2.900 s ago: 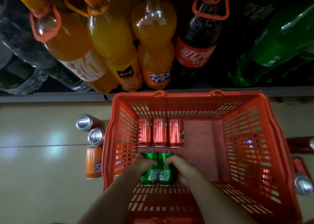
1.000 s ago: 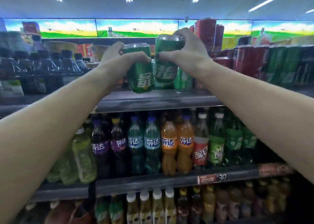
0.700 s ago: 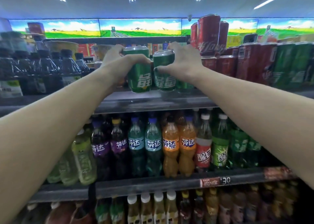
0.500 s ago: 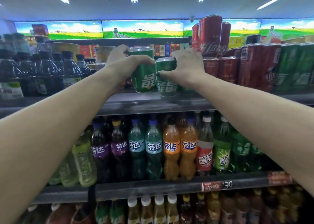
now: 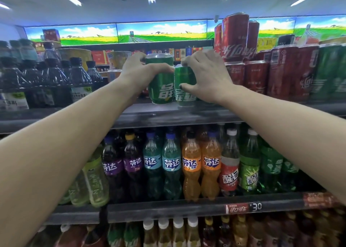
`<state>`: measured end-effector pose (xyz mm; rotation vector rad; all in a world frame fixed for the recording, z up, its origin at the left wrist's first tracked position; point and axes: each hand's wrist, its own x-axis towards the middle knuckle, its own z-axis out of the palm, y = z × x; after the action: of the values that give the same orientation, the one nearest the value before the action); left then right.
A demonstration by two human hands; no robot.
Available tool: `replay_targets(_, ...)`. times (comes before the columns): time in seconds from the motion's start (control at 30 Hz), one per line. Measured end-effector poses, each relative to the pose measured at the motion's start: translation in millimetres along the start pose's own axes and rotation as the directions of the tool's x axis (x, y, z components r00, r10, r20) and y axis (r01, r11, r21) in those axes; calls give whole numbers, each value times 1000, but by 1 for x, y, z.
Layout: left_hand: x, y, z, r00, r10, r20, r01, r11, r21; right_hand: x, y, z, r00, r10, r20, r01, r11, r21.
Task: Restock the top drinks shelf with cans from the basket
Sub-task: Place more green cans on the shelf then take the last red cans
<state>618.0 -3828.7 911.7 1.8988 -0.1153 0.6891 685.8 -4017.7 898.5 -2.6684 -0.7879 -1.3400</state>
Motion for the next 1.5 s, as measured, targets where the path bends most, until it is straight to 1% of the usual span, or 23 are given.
replay_targets(0.13,4,-2,1,1000,1,0,-1,1000,-11,0,-1,1,996,73,46,-76,995,61)
replay_targets(0.3,6,-4,1,1000,3,4,-3,999,-33,-2,-2,0,992,105,69,-111,989,100)
replay_targets(0.37,8,-3,1,1000,5,6,-5,999,-48,-2,-1,-8,994,107,23,-110,972,209)
replay_targets(0.43,10,1,1,1000,5,2,-5,998,-64,-1,0,-24,988,150,-32,-123,899,420)
replay_targets(0.47,12,6,1,1000,11,4,-11,997,-76,1,0,-33,981,192,-29,-146,827,542)
replay_targets(0.5,15,12,1,1000,26,3,-26,997,-78,6,1,-42,974,224,20,-181,730,659)
replay_targets(0.53,18,19,2,999,50,1,-50,996,-72,12,2,-51,970,223,98,-220,630,744)
replay_targets(0.57,20,27,2,997,79,-2,-79,994,-69,19,2,-59,965,194,175,-256,566,784)
replay_targets(0.63,28,43,2,991,136,1,-135,987,-84,30,5,-69,961,105,255,-272,521,809)
replay_targets(0.7,33,57,4,984,179,26,-176,980,-89,38,9,-76,964,41,263,-249,486,838)
replay_targets(0.83,45,73,12,970,240,39,-232,961,-154,48,18,-83,968,45,249,-244,417,875)
replay_targets(0.97,63,72,22,969,246,6,-238,944,-229,59,23,-77,966,154,206,-253,437,863)
replay_targets(1.07,79,68,26,976,208,68,-187,953,-240,71,27,-71,950,253,184,-289,484,826)
replay_targets(1.13,87,67,28,977,176,122,-155,975,-162,77,29,-63,936,306,173,-313,499,808)
replay_targets(1.23,96,60,32,984,122,133,-123,992,3,86,29,-49,912,389,127,-324,497,805)
replay_targets(1.3,95,45,34,988,60,140,-68,997,48,91,29,-40,892,435,123,-354,502,789)
replay_targets(1.43,79,11,42,970,-114,213,118,993,-6,99,26,-22,883,432,184,-419,549,723)
replay_targets(1.5,73,0,48,949,-130,288,150,987,-50,100,25,-15,889,414,194,-420,572,704)
